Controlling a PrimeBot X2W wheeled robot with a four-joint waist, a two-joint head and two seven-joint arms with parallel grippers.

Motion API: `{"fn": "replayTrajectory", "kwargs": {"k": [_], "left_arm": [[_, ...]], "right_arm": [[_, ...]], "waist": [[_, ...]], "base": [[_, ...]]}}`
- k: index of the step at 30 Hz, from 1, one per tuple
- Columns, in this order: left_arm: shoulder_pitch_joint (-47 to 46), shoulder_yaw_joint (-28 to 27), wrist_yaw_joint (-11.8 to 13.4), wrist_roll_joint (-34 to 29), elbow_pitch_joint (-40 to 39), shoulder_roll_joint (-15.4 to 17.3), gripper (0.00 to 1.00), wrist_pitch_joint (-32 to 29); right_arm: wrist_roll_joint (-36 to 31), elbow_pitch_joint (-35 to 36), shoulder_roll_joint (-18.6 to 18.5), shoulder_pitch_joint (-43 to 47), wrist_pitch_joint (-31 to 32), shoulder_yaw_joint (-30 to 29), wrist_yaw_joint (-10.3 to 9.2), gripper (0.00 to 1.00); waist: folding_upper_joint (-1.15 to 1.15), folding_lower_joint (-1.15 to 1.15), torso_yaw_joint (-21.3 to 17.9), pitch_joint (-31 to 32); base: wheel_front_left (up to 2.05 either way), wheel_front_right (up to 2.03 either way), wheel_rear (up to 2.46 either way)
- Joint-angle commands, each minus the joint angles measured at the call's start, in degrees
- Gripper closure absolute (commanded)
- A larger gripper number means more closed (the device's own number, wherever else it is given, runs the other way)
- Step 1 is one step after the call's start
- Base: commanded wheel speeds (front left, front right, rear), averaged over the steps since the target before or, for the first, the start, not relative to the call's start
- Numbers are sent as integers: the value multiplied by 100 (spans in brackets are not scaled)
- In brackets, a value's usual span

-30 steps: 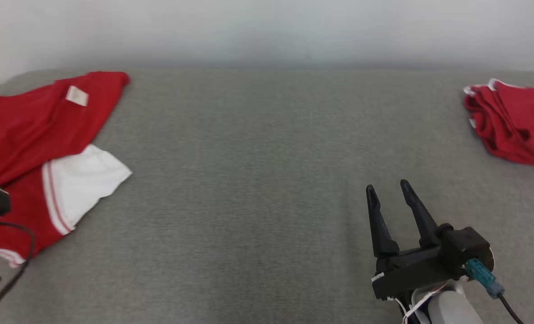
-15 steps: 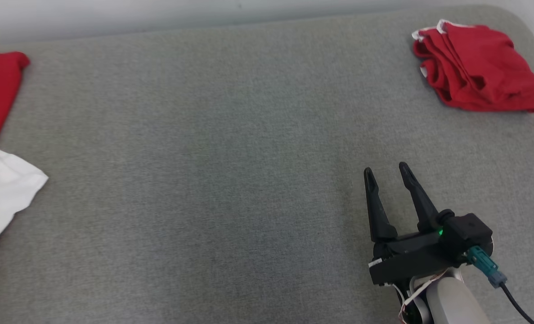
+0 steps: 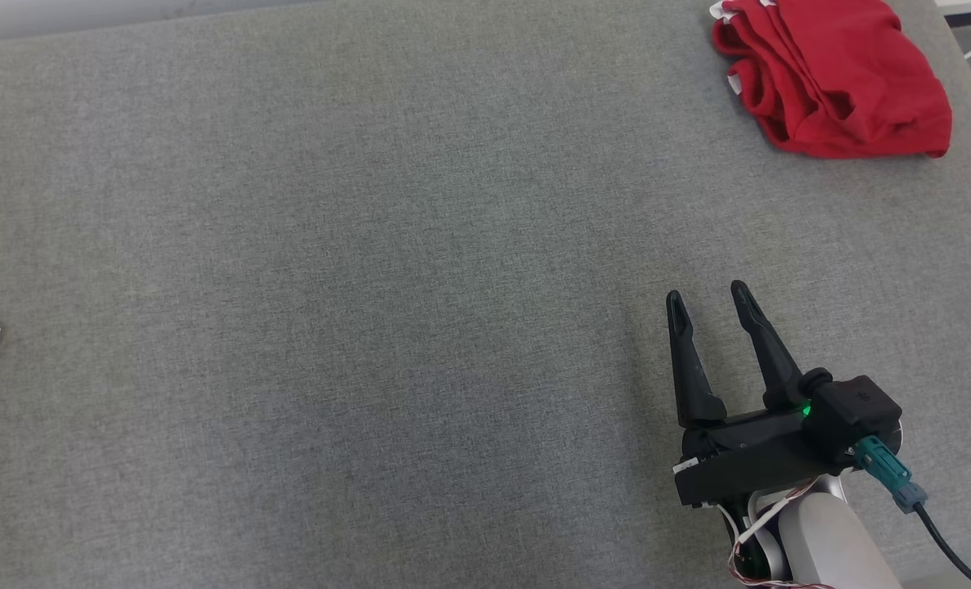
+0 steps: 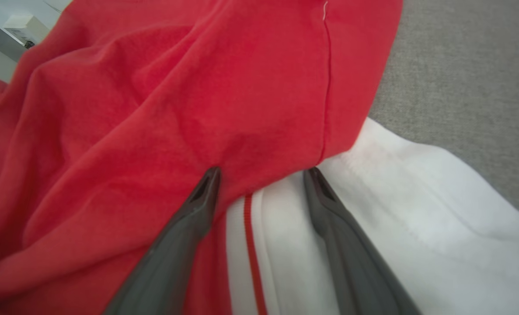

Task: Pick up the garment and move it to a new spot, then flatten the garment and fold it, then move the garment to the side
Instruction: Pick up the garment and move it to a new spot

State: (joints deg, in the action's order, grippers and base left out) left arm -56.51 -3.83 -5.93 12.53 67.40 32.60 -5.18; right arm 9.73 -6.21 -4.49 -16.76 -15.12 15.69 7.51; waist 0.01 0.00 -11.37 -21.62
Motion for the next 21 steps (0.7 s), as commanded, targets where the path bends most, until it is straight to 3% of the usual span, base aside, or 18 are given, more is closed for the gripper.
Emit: {"fn": "replayTrajectory", "kwargs": {"k": [1, 4, 5, 6, 21], "left_arm": [[49, 51, 15, -28, 148, 13, 0, -93], [40, 157, 49, -90, 221, -6, 0, -100], [39, 179, 67, -108, 219, -16, 44, -43], [35, 212, 69, -134, 213, -28, 100, 4], [-410, 727, -92, -328, -343, -202, 100, 1255]], "right_arm": [[17, 1, -30, 7, -6, 0, -4, 0], [16, -27, -42, 0, -6, 6, -4, 0], [21, -34, -48, 0, -6, -1, -4, 0], [28, -43, -52, 1, -6, -5, -4, 0], [123, -228, -57, 164, -6, -52, -4, 0]], "waist": [[-1, 0, 15, -2], [-1, 0, 46, -3], [-1, 0, 59, 2], [-1, 0, 75, 12], [-1, 0, 410, 695]], "base": [[0, 0, 0], [0, 0, 0], [0, 0, 0], [0, 0, 0], [0, 0, 0]]}}
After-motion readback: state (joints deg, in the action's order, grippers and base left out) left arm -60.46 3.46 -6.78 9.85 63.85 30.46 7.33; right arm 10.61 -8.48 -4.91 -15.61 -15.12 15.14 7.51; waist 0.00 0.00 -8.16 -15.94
